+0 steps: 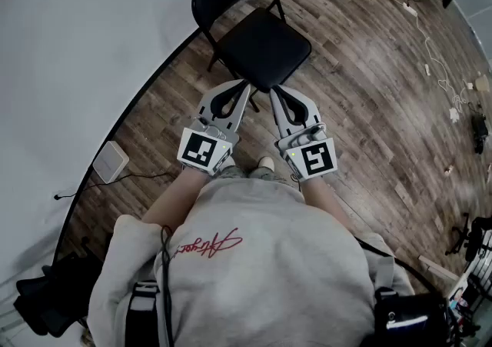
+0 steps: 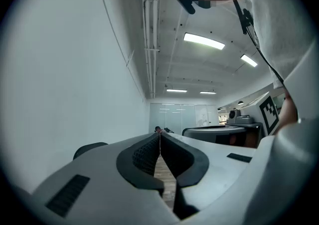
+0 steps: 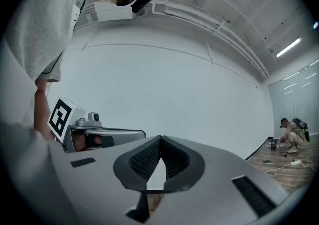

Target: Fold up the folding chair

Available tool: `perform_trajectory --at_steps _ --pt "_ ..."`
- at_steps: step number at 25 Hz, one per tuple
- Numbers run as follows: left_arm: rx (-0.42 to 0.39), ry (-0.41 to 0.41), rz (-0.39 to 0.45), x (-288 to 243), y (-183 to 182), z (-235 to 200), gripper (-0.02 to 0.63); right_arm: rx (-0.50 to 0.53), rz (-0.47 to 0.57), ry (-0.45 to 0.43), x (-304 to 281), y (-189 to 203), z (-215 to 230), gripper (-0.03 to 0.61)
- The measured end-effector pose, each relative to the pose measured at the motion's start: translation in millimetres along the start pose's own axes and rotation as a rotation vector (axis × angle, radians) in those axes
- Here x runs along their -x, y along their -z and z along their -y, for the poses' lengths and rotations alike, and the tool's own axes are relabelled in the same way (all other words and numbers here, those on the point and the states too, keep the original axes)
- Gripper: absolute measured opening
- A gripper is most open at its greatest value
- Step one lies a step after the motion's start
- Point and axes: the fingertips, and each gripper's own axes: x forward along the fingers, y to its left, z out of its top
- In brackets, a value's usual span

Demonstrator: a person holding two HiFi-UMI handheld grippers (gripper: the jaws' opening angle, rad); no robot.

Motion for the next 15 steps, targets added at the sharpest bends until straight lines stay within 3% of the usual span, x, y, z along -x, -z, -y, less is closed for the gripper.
perform_trajectory --at_steps 11,15 --pt "0.01 -0.029 -0.004 3 1 -5 0.018 0.027 -0.015 -0.015 -5 -1 -5 0.015" --pt "0.005 -0.034 -0.004 4 0 -9 0.018 0.062 0.023 -0.021 -10 -8 -8 0.015"
